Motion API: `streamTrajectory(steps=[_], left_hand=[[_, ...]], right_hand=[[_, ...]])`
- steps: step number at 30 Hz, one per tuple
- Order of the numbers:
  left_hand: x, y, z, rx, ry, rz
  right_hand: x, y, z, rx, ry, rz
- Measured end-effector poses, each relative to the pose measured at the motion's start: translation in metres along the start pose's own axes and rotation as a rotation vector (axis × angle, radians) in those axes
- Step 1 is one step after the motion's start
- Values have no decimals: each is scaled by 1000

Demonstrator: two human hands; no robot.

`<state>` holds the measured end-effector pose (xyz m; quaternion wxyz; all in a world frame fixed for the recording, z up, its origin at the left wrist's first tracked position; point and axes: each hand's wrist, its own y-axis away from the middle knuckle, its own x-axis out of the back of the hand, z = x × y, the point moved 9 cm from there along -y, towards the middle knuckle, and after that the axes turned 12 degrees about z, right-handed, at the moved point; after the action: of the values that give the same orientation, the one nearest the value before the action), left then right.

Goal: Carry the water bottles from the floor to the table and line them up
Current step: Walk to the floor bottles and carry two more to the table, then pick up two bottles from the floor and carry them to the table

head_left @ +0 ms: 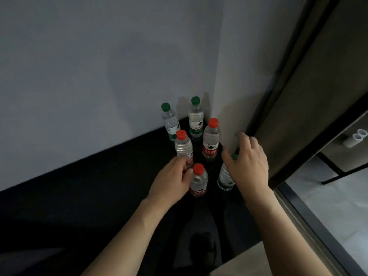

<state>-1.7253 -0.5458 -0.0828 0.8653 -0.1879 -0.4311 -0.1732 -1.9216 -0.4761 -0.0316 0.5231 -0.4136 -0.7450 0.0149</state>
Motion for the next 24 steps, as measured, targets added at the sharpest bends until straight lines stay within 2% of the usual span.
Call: streamTrajectory(steps=[3, 8, 24], left_hand=[[40, 9, -18, 45, -43, 162], [108, 44, -57, 91, -150, 334], [316, 256, -233, 377, -351, 658]], right_hand=[[7, 2, -49, 135, -139, 13], [1, 33, -137, 291, -281, -51], [-41, 231, -396, 592, -417, -353]])
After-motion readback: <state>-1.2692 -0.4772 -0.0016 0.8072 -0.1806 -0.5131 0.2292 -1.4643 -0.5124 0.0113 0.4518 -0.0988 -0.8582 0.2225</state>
